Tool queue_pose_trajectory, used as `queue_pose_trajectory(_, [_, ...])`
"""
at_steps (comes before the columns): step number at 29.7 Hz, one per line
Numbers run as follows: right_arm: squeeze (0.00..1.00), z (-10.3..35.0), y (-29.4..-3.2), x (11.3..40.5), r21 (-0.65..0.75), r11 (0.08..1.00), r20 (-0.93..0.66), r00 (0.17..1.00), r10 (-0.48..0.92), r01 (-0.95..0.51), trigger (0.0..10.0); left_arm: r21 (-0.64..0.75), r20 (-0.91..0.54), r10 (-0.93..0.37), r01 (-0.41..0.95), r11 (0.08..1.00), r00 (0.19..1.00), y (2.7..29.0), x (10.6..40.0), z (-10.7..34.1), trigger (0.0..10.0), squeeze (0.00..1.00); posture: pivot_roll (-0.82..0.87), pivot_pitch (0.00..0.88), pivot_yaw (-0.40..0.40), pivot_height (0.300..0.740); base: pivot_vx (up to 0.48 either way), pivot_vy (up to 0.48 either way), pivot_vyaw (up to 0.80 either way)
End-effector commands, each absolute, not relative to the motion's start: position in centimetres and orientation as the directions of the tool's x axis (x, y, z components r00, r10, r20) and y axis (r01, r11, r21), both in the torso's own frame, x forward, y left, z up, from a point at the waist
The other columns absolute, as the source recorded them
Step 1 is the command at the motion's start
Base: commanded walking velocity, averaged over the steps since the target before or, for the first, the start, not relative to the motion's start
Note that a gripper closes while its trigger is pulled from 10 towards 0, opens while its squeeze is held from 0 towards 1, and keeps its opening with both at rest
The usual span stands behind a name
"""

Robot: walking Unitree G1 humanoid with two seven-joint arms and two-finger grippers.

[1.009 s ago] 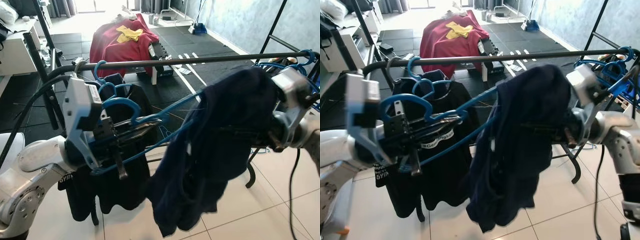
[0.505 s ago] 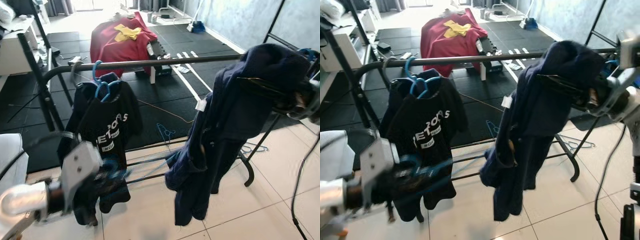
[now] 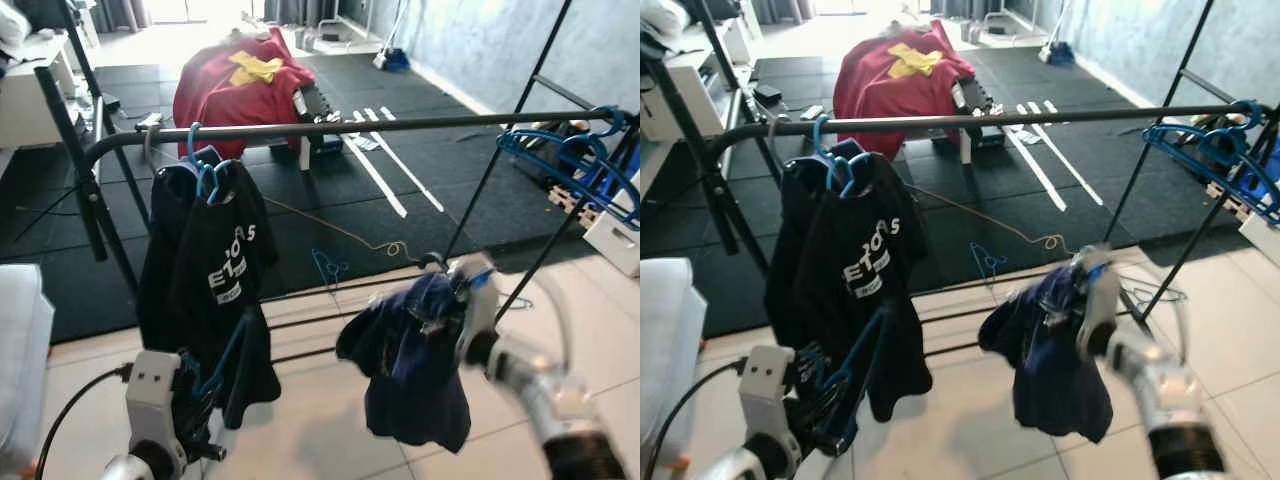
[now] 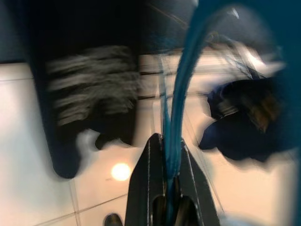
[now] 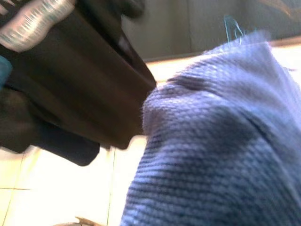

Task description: Hang hanger

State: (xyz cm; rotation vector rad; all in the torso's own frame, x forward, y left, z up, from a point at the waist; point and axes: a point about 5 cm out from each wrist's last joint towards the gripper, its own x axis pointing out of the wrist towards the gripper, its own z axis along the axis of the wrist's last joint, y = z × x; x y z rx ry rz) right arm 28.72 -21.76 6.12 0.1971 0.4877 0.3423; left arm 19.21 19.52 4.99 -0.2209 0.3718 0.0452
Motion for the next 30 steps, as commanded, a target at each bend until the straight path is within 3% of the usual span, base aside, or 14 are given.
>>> queue_pose_trajectory(1, [0.00,7.2,-22.1,29.4,0.240,0.937,-0.372,0.867,0.331,-0.255,10.0,-0.149,-0.397,0.111,-0.183,0.972,0.911,21.0,18.4,4.0,10.0,0.00,-0.06,0.092,-0.032,0.740,0.000,0.000,0.79])
queue_pose_trajectory(4, [0.00,4.6,-23.2,28.2,0.224,0.957,-0.422,0.868,0.264,-0.182,10.0,-0.044,-0.427,0.255,-0.302,0.952,0.867,22.6,17.1,2.2,10.0,0.00,-0.04,0.088,-0.024,0.740,0.000,0.000,0.79])
queue_pose_trajectory(9, [0.00,3.5,-23.4,27.5,0.204,0.964,-0.449,0.859,0.246,-0.170,10.0,0.008,-0.431,0.298,-0.326,0.945,0.852,23.2,16.6,1.8,10.0,0.00,-0.03,0.089,-0.025,0.740,0.000,0.000,0.79])
queue_pose_trajectory(11, [0.00,2.4,-23.1,26.7,0.195,0.968,-0.480,0.846,0.233,-0.156,10.0,0.067,-0.434,0.314,-0.318,0.946,0.844,23.8,16.1,1.6,10.0,0.00,0.00,0.094,-0.037,0.740,0.000,0.000,0.79])
queue_pose_trajectory(13, [0.00,0.9,-21.6,25.9,0.142,0.981,-0.532,0.826,0.186,-0.130,10.0,0.165,-0.449,0.380,-0.343,0.925,0.809,25.4,14.5,0.5,10.0,0.00,0.06,0.093,-0.111,0.740,0.000,0.000,0.78])
queue_pose_trajectory(17, [0.00,-0.1,-20.9,25.4,0.091,0.990,-0.578,0.804,0.139,-0.105,10.0,0.185,-0.463,0.435,-0.396,0.899,0.772,26.1,13.2,-0.6,10.0,0.00,0.07,0.092,-0.129,0.740,0.000,0.000,0.78])
queue_pose_trajectory(18, [0.00,-0.1,-20.9,25.4,0.091,0.990,-0.578,0.804,0.139,-0.105,10.0,0.185,-0.463,0.435,-0.396,0.899,0.772,26.1,13.2,-0.6,10.0,0.00,0.07,0.092,-0.129,0.740,0.000,0.000,0.78])
queue_pose_trajectory(19, [0.00,-0.8,-20.9,25.0,0.075,0.993,-0.608,0.785,0.115,-0.088,10.0,0.161,-0.472,0.426,-0.399,0.903,0.772,25.9,13.0,-1.3,10.0,0.00,0.10,0.076,-0.185,0.740,0.000,0.000,0.77])
queue_pose_trajectory(23, [0.00,-1.2,-21.0,24.7,0.062,0.994,-0.620,0.777,0.112,-0.093,10.0,0.142,-0.478,0.411,-0.394,0.908,0.776,25.4,12.9,-1.9,10.0,0.00,0.14,0.075,-0.204,0.740,0.000,0.000,0.77])
queue_pose_trajectory(26, [0.00,-1.2,-22.5,24.4,0.016,0.991,-0.607,0.786,0.114,-0.131,10.0,0.114,-0.478,0.392,-0.387,0.915,0.786,24.0,12.7,-2.8,10.0,0.00,0.15,0.041,-0.175,0.740,0.000,0.000,0.76])
queue_pose_trajectory(28, [0.00,-0.6,-24.5,24.1,-0.115,0.971,-0.574,0.812,0.105,-0.208,10.0,0.097,-0.479,0.375,-0.377,0.921,0.794,22.6,12.5,-3.2,10.0,0.00,0.13,0.031,-0.127,0.740,0.000,0.000,0.76])
queue_pose_trajectory(30, [0.00,-0.3,-25.6,24.1,-0.156,0.968,-0.559,0.826,0.076,-0.195,10.0,0.076,-0.486,0.351,-0.361,0.929,0.800,21.7,12.7,-3.4,10.0,0.00,0.11,0.028,-0.090,0.740,0.000,0.000,0.76])
